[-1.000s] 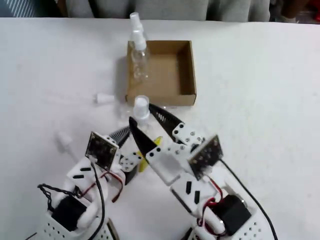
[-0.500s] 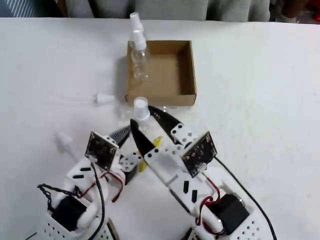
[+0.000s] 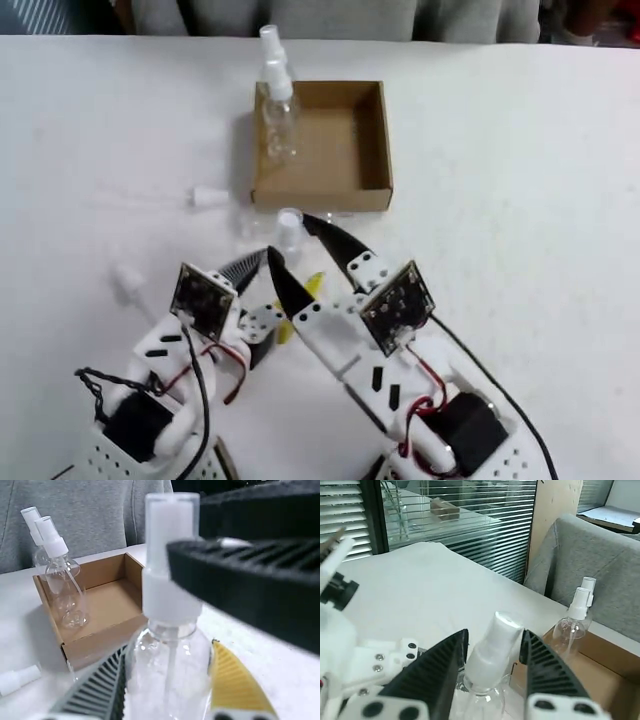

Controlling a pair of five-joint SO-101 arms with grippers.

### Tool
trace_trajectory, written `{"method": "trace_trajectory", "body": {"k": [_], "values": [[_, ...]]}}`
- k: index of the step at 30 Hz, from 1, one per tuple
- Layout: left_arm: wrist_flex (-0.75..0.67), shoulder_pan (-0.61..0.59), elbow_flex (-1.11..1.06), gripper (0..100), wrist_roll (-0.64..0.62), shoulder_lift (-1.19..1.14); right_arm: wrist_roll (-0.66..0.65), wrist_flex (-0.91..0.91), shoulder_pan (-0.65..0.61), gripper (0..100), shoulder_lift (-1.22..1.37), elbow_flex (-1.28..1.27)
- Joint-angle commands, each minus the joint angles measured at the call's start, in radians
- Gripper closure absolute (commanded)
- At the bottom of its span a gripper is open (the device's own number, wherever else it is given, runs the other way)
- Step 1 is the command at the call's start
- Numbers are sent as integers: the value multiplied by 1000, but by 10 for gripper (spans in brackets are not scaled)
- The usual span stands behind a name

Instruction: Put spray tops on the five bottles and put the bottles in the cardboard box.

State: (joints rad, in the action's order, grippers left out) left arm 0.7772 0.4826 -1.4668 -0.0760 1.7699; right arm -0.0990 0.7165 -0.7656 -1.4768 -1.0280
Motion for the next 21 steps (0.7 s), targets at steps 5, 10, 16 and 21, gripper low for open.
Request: {"method": "trace_trajectory", "body": {"k": [5,10,16,21], "values": [[-2,5,8,977,14,18,-6,15,147,916,-8,86],[-2,5,8,977,14,18,-14,15,170,971,-5,86],[-2,5,8,977,14,18,-14,-39,278,981,2,37],[0,5,8,977,14,18,-14,-147,277,981,2,-74]]}}
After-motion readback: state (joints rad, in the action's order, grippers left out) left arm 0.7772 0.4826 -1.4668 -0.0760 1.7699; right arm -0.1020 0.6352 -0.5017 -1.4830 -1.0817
